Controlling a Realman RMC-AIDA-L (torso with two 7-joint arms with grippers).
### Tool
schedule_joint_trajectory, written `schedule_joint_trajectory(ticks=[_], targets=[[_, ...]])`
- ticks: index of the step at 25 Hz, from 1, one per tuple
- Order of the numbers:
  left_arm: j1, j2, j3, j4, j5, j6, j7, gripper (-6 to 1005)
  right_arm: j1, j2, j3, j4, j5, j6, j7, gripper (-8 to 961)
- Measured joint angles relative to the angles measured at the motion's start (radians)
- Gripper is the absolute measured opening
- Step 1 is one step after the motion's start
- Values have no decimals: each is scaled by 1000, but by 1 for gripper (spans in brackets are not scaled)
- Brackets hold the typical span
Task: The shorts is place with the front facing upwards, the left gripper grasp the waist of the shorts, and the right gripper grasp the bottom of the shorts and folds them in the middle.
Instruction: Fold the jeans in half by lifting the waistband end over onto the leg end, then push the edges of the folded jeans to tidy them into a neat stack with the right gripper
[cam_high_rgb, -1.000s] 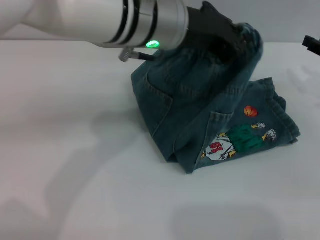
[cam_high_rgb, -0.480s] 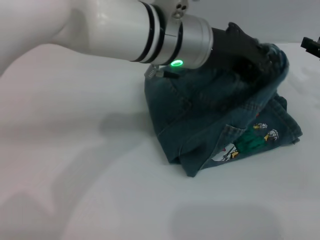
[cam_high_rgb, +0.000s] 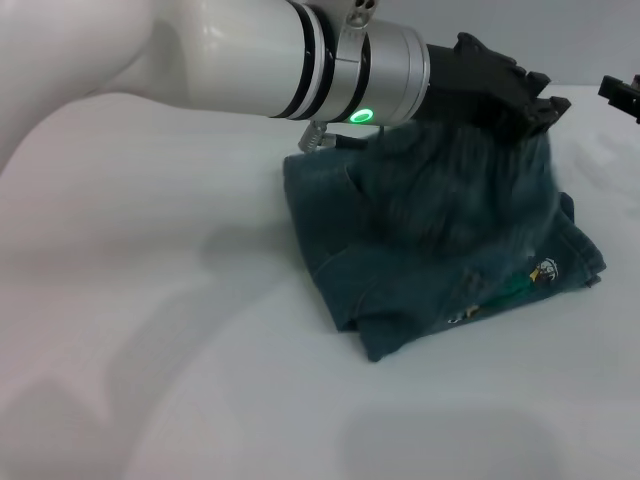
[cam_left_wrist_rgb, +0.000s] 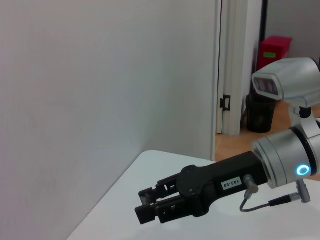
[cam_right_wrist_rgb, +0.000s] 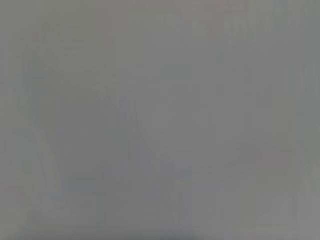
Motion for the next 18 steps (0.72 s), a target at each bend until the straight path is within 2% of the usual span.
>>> schedule_joint_trajectory(ticks=[1,9,13,14,18], targets=[[1,0,0,-3,-10,-6,4,158,1,0,0,3,0,0,-1,499],[-2,2,-3,-6,-15,-16,12,347,7,0,3,5,0,7,-6,500],[24,7,-9,1,-15,-59,12,546,9,-1,6,-3,1,2,-11,500],[43,8,-12,5,-15,-89,12,596,10,-6,2,-6,1,-8,-4,500],[121,10,-23,29,-21,-217,13,757,28,-51,-13,-13,-37,-106,82,500]])
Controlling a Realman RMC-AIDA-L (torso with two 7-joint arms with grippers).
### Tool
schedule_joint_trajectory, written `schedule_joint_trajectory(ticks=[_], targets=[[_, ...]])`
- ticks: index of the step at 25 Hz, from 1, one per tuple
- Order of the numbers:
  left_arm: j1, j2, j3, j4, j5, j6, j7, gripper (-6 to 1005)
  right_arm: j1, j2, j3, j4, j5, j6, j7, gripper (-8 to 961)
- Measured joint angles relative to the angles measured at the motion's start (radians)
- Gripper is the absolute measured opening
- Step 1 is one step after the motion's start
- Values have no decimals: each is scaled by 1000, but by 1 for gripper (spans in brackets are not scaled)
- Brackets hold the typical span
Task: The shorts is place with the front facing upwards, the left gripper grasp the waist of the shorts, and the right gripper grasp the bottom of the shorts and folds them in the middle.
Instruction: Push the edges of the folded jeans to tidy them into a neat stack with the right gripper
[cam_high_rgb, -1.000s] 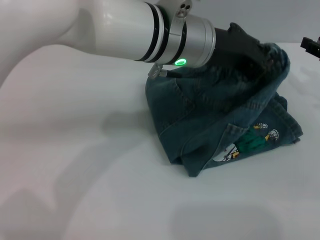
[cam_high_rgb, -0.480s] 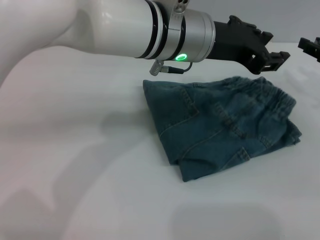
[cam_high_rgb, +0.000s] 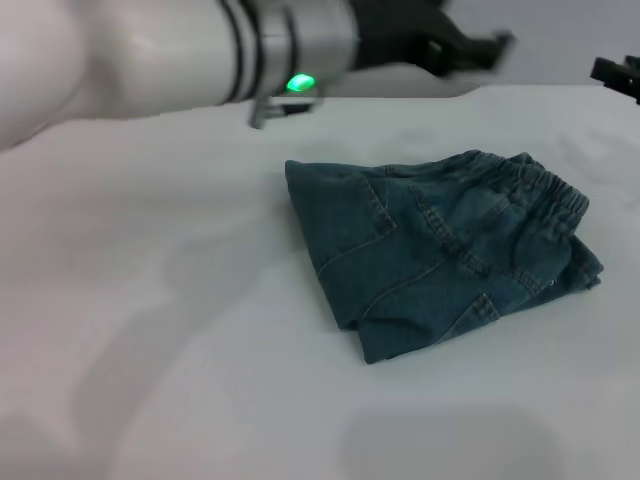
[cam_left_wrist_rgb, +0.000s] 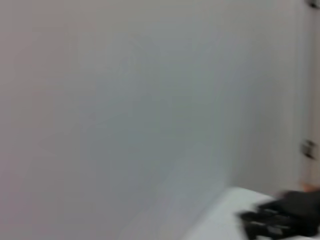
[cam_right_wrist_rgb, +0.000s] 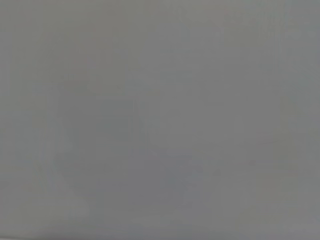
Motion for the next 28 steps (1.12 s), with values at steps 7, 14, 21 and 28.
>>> schedule_joint_trajectory(ticks=[7,14,21,28], targets=[[175,2,5,41,-173,-329,161,836,-9,-10,1,-155,-6,-143,55,499],[216,3,-90,-12,-309,-474,291,836,-23,41,10,-212,7,-99,-25,500],[196,5,-312,-139,-457,-404,297,835,-64,84,24,-181,169,-47,-231,499],[9,33,-878,-592,-697,318,548,834,-76,79,28,-121,221,-29,-288,499]])
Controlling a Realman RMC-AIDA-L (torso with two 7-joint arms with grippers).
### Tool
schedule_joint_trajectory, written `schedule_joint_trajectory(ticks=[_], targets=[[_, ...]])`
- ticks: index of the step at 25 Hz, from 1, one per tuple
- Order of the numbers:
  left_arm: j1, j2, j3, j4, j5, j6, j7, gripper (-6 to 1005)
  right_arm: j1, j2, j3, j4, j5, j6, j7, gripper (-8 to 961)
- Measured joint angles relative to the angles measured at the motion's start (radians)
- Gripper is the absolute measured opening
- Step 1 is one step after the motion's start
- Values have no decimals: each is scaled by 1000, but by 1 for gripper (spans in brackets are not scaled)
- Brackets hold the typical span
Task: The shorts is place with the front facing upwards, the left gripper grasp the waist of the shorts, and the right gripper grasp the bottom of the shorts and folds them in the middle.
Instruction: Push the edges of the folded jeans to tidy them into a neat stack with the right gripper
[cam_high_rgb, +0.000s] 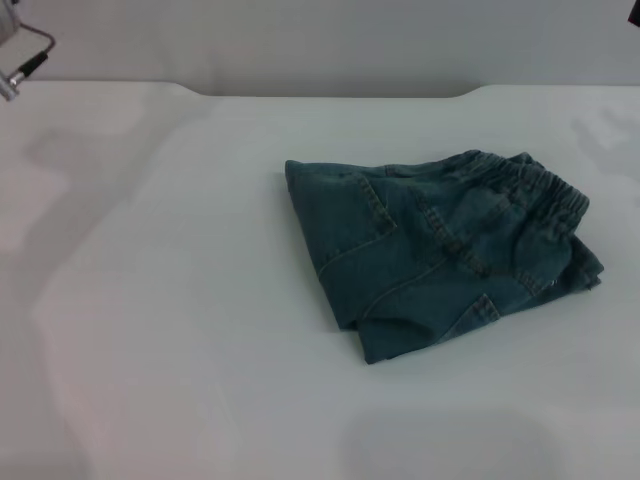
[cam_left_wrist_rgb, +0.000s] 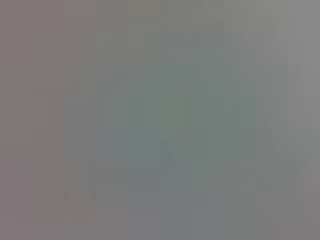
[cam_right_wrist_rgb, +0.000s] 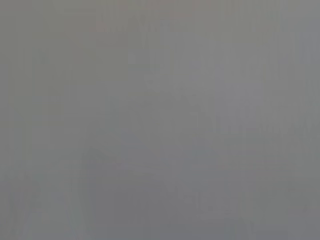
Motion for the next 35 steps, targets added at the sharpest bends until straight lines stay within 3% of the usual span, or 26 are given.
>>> schedule_joint_trajectory(ticks=[3,4,5,8,12,15,19,23,29,34,35], targets=[[-45,23,-184,-173,-18,285,153,834,-2,0,2,5,0,0,-8,499],[-36,1,-235,-203,-37,391,283,834,-2,-1,4,4,1,0,-10,499],[-36,1,-235,-203,-37,391,283,833,-2,-2,5,4,1,-1,-9,500],[-1,-37,-252,-227,-135,459,549,833,3,-12,6,-3,1,-8,39,500],[14,-36,-244,-375,-282,491,860,833,9,-41,8,-9,10,-44,140,500],[25,-37,-249,-454,-364,484,1043,832,8,-43,19,-16,63,-51,83,500],[35,-37,-250,-509,-420,482,1152,832,24,-55,-1,-15,25,17,37,500],[48,-36,-245,-517,-423,474,1182,830,74,-98,-50,-27,-266,17,292,500],[49,-35,-239,-517,-416,443,1192,832,112,-112,-71,-143,-579,-167,644,500],[36,-34,-230,-517,-415,407,1195,831,163,-157,-79,-186,-721,-419,853,500],[31,-33,-227,-517,-415,397,1195,830,163,-157,-79,-186,-721,-419,853,500]])
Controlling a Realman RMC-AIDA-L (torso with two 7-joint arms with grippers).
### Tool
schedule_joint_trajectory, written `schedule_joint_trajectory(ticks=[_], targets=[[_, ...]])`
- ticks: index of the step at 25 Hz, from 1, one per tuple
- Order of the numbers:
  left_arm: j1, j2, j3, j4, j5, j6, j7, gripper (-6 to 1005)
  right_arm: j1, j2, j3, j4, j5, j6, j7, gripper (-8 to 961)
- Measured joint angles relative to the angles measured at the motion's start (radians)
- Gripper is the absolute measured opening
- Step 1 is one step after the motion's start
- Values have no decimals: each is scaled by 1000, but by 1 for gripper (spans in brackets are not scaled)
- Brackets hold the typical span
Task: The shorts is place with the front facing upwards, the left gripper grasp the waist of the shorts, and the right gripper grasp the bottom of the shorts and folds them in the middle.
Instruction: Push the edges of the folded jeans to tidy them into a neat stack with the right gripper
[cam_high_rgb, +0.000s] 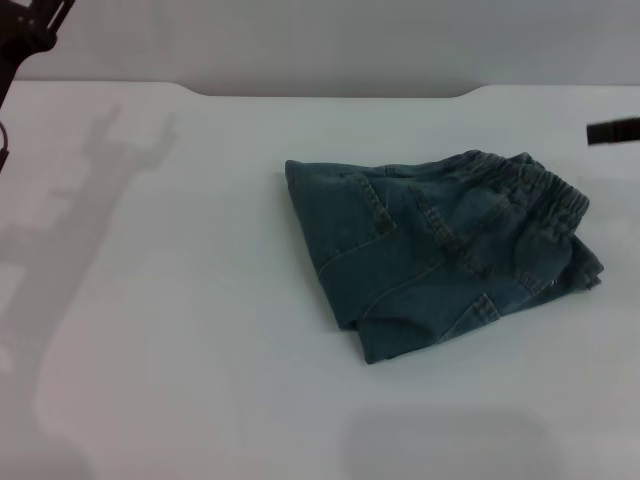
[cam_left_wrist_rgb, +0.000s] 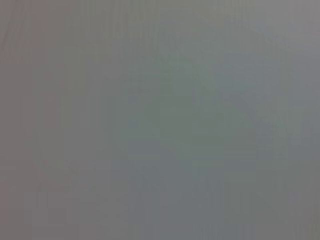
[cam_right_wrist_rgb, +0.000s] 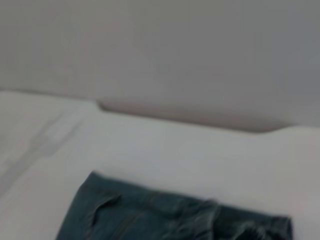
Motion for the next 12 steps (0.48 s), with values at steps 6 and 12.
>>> schedule_joint_trajectory(ticks=[6,12], targets=[[-7,0,10,6,0,-7,0,829,16,-13,2,-79,-103,-135,77,500],[-9,0,14,11,-2,0,1,827,21,-14,-2,-70,-180,-167,94,500]])
